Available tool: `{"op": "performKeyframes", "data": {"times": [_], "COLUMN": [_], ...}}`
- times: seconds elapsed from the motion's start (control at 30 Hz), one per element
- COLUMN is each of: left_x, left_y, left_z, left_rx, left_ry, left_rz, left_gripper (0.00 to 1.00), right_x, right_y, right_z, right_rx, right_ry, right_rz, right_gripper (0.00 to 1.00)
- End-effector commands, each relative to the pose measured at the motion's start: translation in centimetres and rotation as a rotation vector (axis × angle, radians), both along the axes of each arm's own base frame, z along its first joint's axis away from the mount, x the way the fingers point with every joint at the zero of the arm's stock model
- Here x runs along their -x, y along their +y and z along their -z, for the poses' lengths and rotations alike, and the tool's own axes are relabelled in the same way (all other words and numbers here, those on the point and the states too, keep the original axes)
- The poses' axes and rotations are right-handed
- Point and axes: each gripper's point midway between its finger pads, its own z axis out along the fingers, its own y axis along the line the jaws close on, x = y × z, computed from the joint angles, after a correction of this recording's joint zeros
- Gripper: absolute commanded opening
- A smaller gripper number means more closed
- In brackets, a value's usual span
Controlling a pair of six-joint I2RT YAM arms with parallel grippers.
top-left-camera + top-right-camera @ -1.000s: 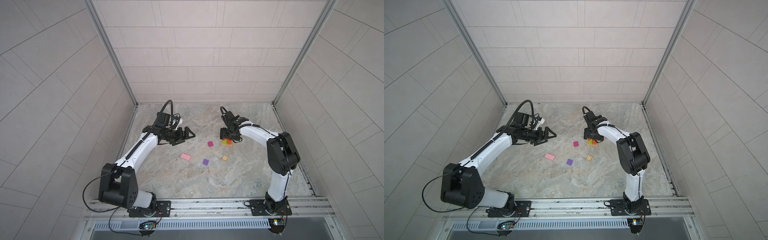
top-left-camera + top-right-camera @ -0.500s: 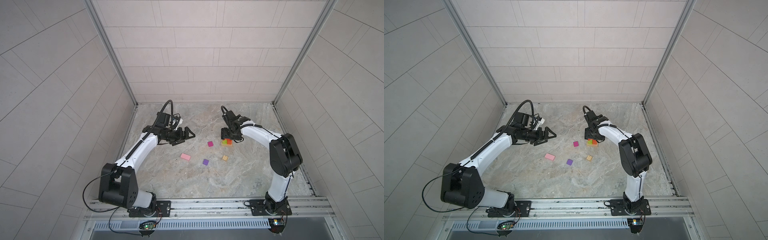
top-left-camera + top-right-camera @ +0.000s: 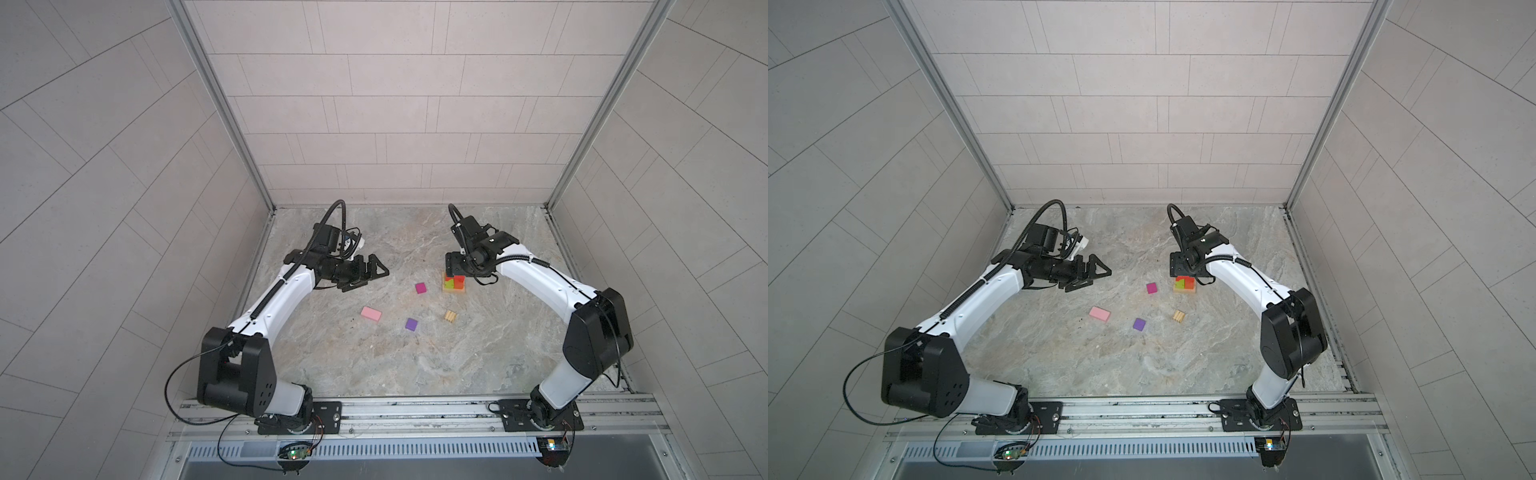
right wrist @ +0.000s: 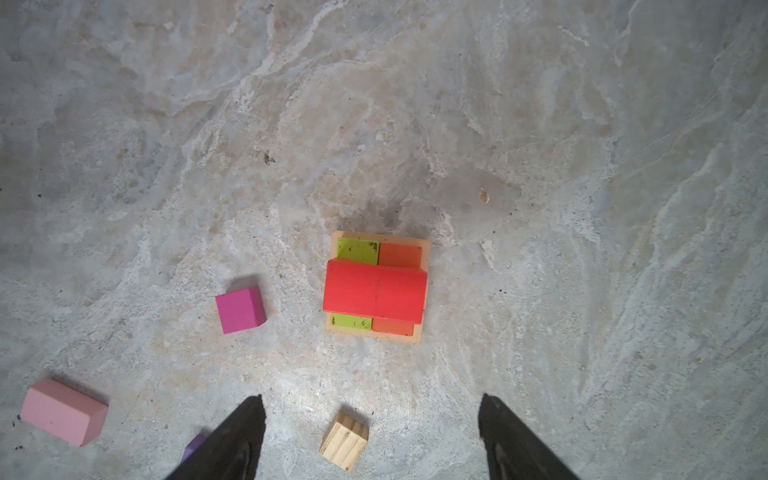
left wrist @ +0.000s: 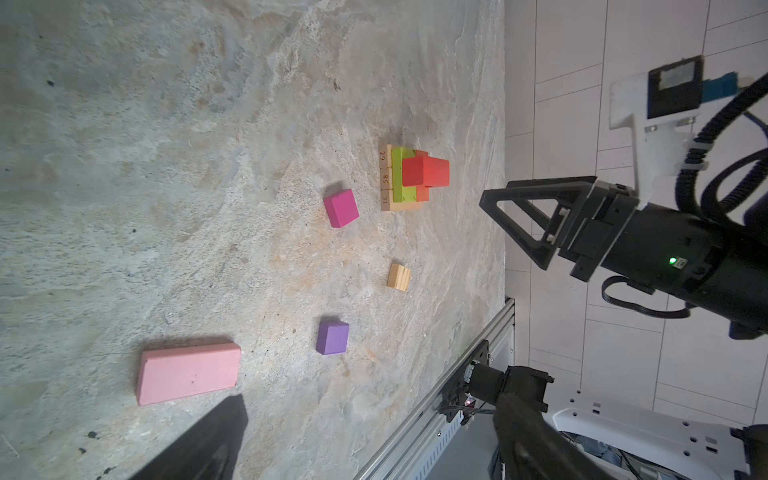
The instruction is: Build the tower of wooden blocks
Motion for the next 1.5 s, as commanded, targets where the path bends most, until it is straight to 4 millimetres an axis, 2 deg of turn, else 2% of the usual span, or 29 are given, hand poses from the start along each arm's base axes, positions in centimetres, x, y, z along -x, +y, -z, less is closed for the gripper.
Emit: {"op": "performKeyframes", "data": {"times": [0.0,0.13,0.27,0.4,0.5,0.63,0.87,1.23,1.47], "left_x": [-0.3,0.2,1.3,2.5,3.6,4.0,3.7,2.7,3.3], "left_y": [1.2,3.6,4.1,4.4,3.9,4.0,2.8,3.1,2.3], "left_z": [0.5,3.4,5.7,7.2,8.4,9.6,12.0,13.9,14.9], "left_rx": [-0.097,-0.343,-0.419,-0.517,-0.561,-0.658,-0.641,-0.711,-0.705], "left_ry": [-0.013,0.035,0.093,0.092,0.083,0.081,0.047,0.036,0.019], "left_rz": [-0.009,-0.017,0.005,0.031,0.076,0.081,0.051,0.052,0.073], "left_gripper": [1.0,0.99,0.99,1.0,1.0,1.0,1.0,1.0,1.0], "right_x": [1.8,2.7,3.1,3.3,3.4,3.8,4.7,5.1,5.3], "right_y": [-0.6,-0.9,-1.1,-0.9,-0.7,-0.7,-1.3,-2.3,-2.5], "right_z": [-0.5,-0.4,-0.3,-0.4,-0.4,0.1,0.1,-0.4,-0.6], "right_rx": [0.008,-0.002,-0.004,-0.022,-0.037,-0.054,-0.055,-0.041,-0.038], "right_ry": [0.015,0.016,0.012,0.01,0.004,0.01,0.014,0.01,0.014], "right_rz": [-0.006,-0.013,-0.021,-0.031,-0.038,-0.041,-0.047,-0.037,-0.035], "right_gripper": [0.82,0.82,0.82,0.83,0.83,0.83,0.83,0.83,0.83]}}
